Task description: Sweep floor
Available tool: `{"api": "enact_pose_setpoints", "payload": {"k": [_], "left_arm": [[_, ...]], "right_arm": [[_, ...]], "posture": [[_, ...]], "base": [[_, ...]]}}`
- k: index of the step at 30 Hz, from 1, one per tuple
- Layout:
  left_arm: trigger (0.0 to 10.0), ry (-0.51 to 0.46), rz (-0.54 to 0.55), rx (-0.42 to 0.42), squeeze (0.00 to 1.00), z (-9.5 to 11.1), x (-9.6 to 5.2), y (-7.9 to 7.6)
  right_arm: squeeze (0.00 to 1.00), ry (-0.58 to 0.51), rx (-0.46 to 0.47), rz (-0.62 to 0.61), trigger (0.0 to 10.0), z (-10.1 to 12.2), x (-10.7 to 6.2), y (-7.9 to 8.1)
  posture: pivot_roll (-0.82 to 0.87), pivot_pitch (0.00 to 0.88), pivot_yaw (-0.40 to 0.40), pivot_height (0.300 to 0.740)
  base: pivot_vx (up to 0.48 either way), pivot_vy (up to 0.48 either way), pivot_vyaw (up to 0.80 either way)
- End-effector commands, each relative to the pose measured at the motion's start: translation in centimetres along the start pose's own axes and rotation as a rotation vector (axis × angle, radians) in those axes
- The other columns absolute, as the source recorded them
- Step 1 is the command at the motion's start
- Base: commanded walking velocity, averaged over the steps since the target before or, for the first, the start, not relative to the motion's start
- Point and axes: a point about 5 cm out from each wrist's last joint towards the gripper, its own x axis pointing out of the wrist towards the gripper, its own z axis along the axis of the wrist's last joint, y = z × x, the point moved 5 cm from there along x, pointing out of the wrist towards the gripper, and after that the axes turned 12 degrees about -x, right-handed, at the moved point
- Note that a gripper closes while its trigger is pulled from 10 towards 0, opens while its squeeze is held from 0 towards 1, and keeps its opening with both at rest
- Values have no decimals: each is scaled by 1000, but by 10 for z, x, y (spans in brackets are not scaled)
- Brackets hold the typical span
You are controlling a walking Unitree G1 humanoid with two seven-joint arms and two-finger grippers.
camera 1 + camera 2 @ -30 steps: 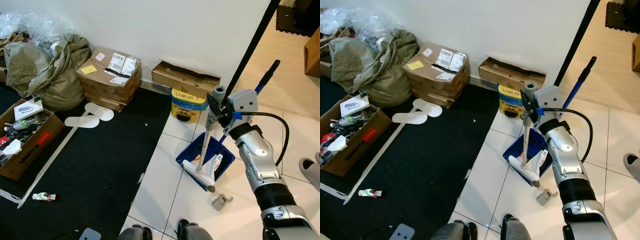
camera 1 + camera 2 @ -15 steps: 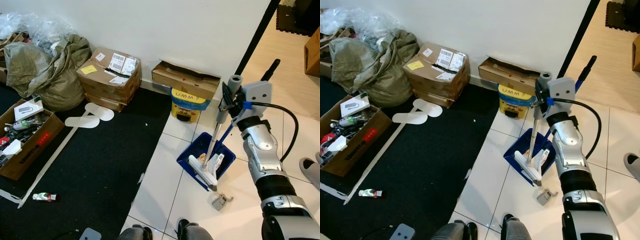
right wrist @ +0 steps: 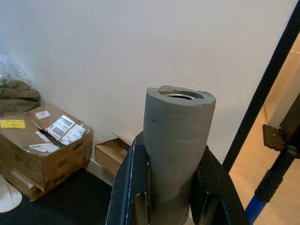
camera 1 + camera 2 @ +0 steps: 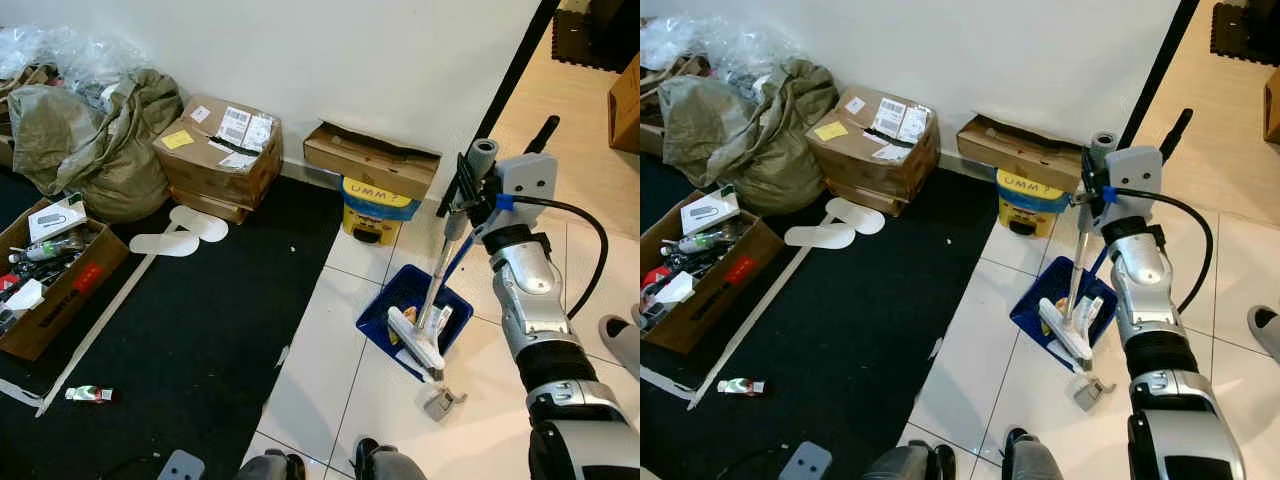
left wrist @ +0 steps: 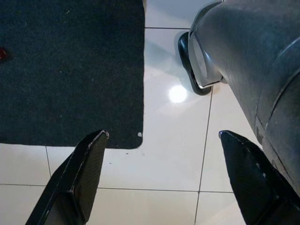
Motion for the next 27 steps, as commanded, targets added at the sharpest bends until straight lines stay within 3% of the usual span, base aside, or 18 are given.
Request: {"api": "enact_pose_setpoints", "payload": {"k": [1,10,27], "left_arm": [[10000,57,-5,-2,0,-18,-4,-3],[10000,63,10,0,0,-13,-1,-2],[10000,67,21,-15,0,-1,8,-7]], "right_arm": [[0,-83,-31,-37,10000,18,6,-12],[0,-120,101,-100,10000,31,12,-28],[0,-151,119,-53,10000,38,4,-36]], "posture": [[-11,265,52,740],[-27,216,39,740],[-78,100,39,740]], "base": [[0,0,0],[0,0,0],[0,0,0]]}}
